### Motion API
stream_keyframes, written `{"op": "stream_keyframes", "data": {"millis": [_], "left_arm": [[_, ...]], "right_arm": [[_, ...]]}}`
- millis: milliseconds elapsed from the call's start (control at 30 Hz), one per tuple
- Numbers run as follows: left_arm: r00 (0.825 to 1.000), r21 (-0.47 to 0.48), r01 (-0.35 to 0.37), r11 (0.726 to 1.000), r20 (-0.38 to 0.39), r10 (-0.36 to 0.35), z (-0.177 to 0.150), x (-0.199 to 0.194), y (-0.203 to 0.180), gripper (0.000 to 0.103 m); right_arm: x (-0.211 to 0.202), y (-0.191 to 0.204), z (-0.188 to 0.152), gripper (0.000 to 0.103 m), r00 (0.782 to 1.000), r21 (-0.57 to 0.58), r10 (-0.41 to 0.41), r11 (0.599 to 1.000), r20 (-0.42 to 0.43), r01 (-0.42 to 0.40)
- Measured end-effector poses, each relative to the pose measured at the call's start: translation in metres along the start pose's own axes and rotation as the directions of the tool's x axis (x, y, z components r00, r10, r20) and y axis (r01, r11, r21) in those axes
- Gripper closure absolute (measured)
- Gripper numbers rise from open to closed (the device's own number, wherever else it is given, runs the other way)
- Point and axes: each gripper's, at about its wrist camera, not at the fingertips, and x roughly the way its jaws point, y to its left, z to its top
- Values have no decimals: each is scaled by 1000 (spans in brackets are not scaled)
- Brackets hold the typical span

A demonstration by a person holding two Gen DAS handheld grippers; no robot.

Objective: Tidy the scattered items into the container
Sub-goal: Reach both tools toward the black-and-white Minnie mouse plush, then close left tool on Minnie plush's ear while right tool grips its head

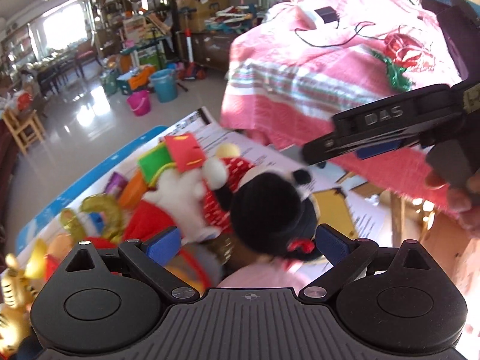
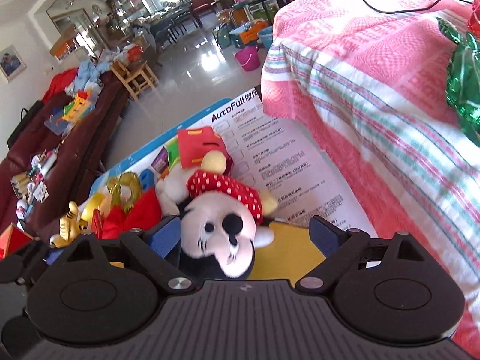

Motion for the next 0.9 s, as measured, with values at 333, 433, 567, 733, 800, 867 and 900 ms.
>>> {"op": "stream_keyframes", "data": {"millis": [333,433,567,733,800,867,900], "left_arm": [[996,-86,51,995,-63,-56,16,46,9,42],[992,-158,90,983,-76,-103,12,47,28,55],[994,-158,76,985,-65,-87,7,42,35,70],[995,-159,47,986,-83,-61,8,47,39,52],[995,-151,43,988,-82,-56,8,49,39,84],[993,-153,48,987,-101,-64,7,50,40,99],[994,-144,34,989,-102,-49,6,49,41,102]], "right_arm": [[49,-10,2,30,991,97,74,993,-107,-64],[56,-9,-3,36,987,108,101,990,-121,-88],[59,-4,-4,39,986,104,116,989,-123,-103],[62,8,-4,69,983,69,144,988,-114,-136],[62,15,-5,72,987,41,126,992,-104,-122],[64,16,-5,77,987,20,119,993,-106,-118],[64,17,-6,78,987,19,117,993,-105,-116]]}}
